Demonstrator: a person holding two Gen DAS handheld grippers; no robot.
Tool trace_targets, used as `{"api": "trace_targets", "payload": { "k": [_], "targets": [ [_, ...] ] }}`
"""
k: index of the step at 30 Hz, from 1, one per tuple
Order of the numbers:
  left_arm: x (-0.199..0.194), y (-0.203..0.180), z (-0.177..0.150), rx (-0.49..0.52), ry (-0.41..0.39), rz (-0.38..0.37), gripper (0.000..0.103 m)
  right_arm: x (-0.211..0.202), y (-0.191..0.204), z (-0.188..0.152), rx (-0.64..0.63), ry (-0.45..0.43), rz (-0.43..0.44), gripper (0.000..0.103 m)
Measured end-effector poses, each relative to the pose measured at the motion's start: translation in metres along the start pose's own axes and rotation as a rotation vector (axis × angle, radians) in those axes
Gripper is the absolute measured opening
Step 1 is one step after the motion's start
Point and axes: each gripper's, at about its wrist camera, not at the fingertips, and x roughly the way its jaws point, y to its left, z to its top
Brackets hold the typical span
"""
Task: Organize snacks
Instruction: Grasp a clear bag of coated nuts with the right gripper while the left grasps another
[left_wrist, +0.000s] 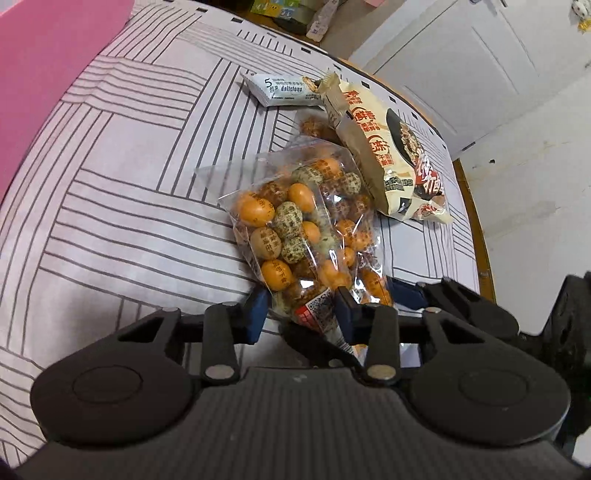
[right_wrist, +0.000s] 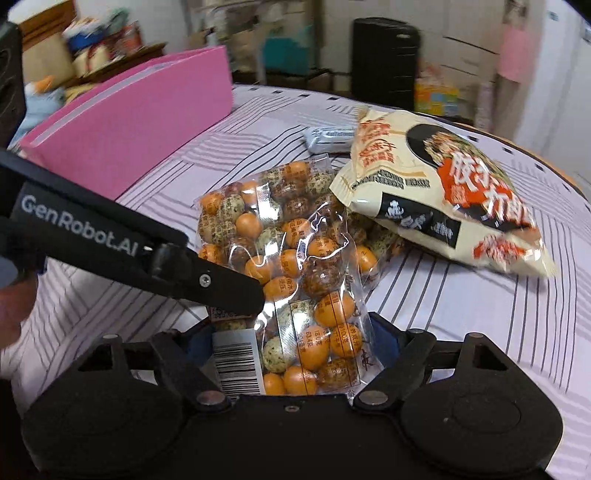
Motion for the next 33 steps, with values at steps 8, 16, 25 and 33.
{"api": "trace_targets", "payload": {
  "k": [8,16,25,33],
  "targets": [
    [-0.006,-0.009,-0.01,0.098,-0.029,0.027,0.038,-0.01,0.019,-0.011,0.124,-0.003,-0.057,0.079],
    [-0.028,-0.013,-0.016,0.134,0.095,0.073,0.037,-0.028,0.032,-0.015,0.217,0.069,0.018,0.079],
    [-0.069,-0.02,-0.029,0.135,0.136,0.149,0.037,-0.053,0.06,-0.015,0.224,0.095,0.079,0.078],
    [-0.114,-0.011,-0.032,0.094,0.112,0.127,0.038,-0.08,0.089,0.0,0.16,0.087,0.098,0.078]
  ]
}}
